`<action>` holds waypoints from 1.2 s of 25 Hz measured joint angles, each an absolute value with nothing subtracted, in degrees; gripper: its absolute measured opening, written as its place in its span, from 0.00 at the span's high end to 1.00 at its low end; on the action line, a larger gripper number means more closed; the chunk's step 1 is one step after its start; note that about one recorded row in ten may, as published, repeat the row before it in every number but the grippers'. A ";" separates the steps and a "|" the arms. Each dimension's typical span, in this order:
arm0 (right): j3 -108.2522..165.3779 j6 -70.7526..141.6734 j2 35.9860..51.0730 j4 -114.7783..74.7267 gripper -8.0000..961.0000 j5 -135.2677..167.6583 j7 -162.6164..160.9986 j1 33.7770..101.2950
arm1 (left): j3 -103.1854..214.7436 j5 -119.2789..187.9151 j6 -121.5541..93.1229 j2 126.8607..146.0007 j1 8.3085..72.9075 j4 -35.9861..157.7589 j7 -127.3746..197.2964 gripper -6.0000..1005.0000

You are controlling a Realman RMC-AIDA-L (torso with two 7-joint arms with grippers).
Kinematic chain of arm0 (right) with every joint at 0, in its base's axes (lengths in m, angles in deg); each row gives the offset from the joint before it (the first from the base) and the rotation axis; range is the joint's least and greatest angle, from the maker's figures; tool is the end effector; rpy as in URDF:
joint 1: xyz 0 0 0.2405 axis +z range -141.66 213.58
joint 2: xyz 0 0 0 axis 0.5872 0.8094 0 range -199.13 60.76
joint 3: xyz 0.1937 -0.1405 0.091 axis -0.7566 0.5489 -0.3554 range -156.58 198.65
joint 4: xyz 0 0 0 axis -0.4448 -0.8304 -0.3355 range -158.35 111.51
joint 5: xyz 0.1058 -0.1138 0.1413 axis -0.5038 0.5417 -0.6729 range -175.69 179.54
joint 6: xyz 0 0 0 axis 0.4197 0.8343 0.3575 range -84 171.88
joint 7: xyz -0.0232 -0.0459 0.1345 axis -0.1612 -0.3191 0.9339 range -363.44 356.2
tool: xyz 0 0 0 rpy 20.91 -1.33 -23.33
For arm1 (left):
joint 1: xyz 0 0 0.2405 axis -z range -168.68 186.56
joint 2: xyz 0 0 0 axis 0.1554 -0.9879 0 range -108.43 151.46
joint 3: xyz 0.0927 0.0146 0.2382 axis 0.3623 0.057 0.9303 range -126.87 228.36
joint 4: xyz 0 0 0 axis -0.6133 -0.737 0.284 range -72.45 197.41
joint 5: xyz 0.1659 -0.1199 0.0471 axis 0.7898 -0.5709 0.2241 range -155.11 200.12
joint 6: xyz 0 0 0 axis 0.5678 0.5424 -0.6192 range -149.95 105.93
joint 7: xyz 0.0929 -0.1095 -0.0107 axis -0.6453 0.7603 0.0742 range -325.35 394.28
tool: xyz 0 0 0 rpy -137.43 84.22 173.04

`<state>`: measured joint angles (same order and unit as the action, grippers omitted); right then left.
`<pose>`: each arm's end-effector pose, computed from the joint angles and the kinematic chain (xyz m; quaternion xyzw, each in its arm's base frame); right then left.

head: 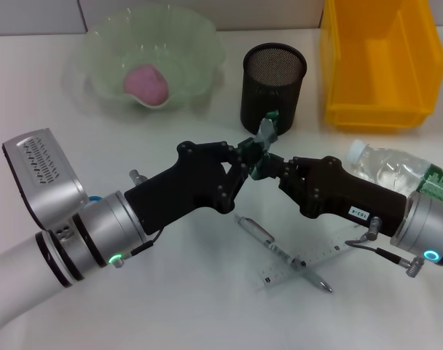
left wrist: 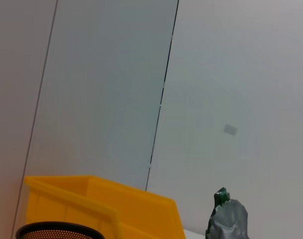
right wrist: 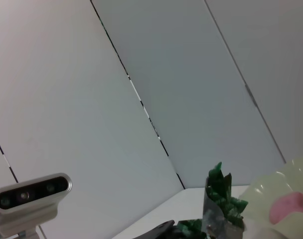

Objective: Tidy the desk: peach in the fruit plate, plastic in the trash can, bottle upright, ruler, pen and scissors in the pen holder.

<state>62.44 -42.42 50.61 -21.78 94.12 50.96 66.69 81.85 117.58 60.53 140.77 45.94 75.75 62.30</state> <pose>0.2589 0.2798 -0.0776 -0.8564 0.2840 0.4067 0.1434 -0.2280 0.2824 -0.1045 -0.8742 -0.1653 -0.4043 0.2122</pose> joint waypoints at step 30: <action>62.69 -42.99 50.61 -21.92 0.99 94.12 50.25 66.36 | 80.89 118.50 60.69 140.78 45.49 75.54 61.70 0.97</action>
